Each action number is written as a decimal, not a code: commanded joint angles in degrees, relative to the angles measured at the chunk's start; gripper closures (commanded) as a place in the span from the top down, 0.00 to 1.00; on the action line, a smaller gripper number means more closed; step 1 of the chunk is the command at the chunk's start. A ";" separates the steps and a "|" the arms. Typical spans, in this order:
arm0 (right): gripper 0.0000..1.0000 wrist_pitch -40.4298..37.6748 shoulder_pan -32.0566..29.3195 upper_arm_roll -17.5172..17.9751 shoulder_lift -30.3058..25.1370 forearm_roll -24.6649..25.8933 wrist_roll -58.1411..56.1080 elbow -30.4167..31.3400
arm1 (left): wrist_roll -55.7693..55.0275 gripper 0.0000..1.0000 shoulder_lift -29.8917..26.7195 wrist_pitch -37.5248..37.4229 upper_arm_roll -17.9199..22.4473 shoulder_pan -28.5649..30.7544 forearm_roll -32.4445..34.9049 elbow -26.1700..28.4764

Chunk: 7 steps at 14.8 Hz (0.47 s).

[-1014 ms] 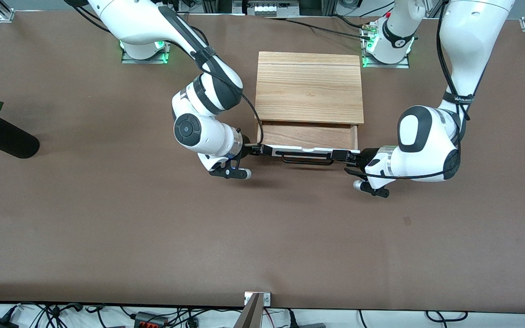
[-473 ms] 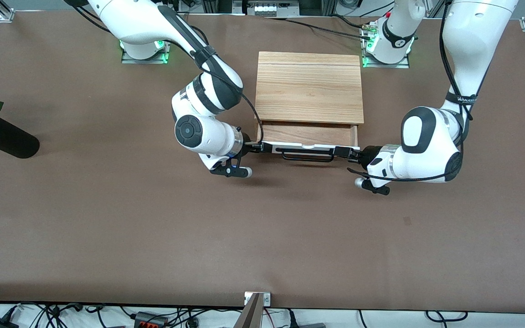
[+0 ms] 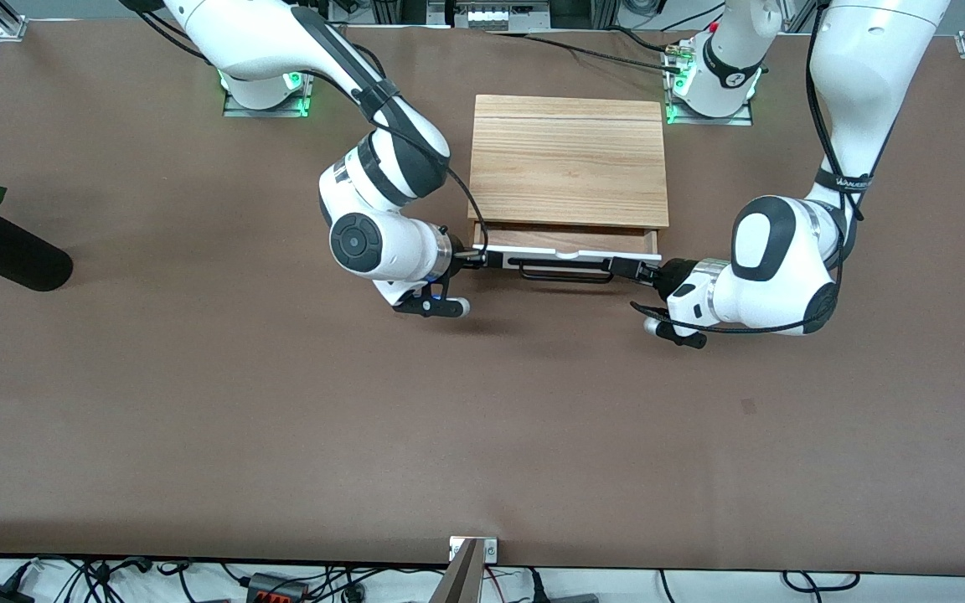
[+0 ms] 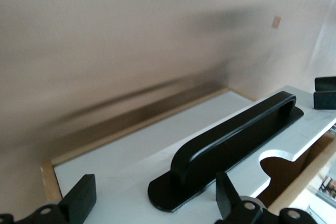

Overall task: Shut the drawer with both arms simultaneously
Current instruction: 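Push the drawer front into the cabinet with both grippers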

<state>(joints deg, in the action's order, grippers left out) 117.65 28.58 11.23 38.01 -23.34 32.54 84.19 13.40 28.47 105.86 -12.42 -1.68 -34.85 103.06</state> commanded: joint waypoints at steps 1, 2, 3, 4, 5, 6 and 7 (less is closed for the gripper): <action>1.00 -2.33 -0.19 1.25 -0.39 -0.75 0.60 -0.08 | 1.28 1.00 -1.31 -2.06 -0.32 0.63 -1.62 1.78; 1.00 -3.29 -0.19 1.25 -0.39 -0.75 0.68 -0.08 | 0.93 1.00 -1.49 -2.06 -0.33 0.63 -1.53 2.23; 1.00 -4.00 -0.19 1.25 -0.39 -0.75 0.86 -0.08 | 1.01 1.00 -1.58 -2.06 -0.33 0.63 -1.53 2.66; 1.00 -4.62 -0.11 1.25 -0.39 -0.75 0.86 -0.08 | 1.27 1.00 -1.58 -2.06 -0.33 0.45 -1.62 3.02; 1.00 -5.67 -0.02 1.34 -0.39 -0.75 0.95 -0.08 | 1.36 1.00 -1.58 -2.06 -0.33 0.45 -1.53 3.72; 1.00 -6.63 -0.10 1.34 -0.39 -0.75 0.95 -0.08 | 1.36 1.00 -1.58 -2.06 -0.33 0.45 -1.53 3.90; 1.00 -8.21 -0.10 1.34 -0.39 -0.75 0.95 -0.17 | 1.28 1.00 -1.58 -2.06 -0.33 0.45 -1.62 4.25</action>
<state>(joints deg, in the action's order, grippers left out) 113.12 28.62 11.98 37.98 -23.44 32.71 84.16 13.41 28.43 104.08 -12.45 -1.68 -34.85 105.09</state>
